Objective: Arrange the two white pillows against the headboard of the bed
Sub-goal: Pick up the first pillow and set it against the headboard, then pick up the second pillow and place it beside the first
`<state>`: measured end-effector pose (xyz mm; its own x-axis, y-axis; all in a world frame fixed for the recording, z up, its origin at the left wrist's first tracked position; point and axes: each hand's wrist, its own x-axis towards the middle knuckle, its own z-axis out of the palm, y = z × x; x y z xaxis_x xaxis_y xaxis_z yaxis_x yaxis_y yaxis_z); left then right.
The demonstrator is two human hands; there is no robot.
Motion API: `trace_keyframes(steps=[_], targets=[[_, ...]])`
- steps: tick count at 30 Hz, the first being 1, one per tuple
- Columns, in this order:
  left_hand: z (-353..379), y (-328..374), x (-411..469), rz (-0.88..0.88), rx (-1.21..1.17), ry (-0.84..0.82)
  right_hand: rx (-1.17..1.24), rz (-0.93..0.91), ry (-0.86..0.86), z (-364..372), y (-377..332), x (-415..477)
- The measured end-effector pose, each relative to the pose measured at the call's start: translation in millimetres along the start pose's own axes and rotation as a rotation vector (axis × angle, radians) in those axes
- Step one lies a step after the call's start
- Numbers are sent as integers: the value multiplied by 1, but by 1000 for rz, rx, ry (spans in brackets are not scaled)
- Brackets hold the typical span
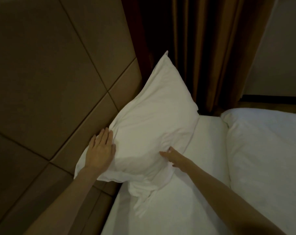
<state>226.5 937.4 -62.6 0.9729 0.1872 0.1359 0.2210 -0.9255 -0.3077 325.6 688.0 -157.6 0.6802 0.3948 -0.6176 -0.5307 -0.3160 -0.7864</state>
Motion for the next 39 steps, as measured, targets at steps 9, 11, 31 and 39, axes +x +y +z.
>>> trace_keyframes(steps=[9,11,31,39], targets=[[-61,12,-19,-164,-473,-170,-69,-41,22,-20,-39,-73],[-80,18,-22,-249,-628,-220,-82,-65,19,-24,-49,-92],[-235,97,-216,-461,-1672,-282,97,-164,115,-60,4,-392],[-275,135,-303,-456,-1749,-226,180,-209,147,-74,60,-487]])
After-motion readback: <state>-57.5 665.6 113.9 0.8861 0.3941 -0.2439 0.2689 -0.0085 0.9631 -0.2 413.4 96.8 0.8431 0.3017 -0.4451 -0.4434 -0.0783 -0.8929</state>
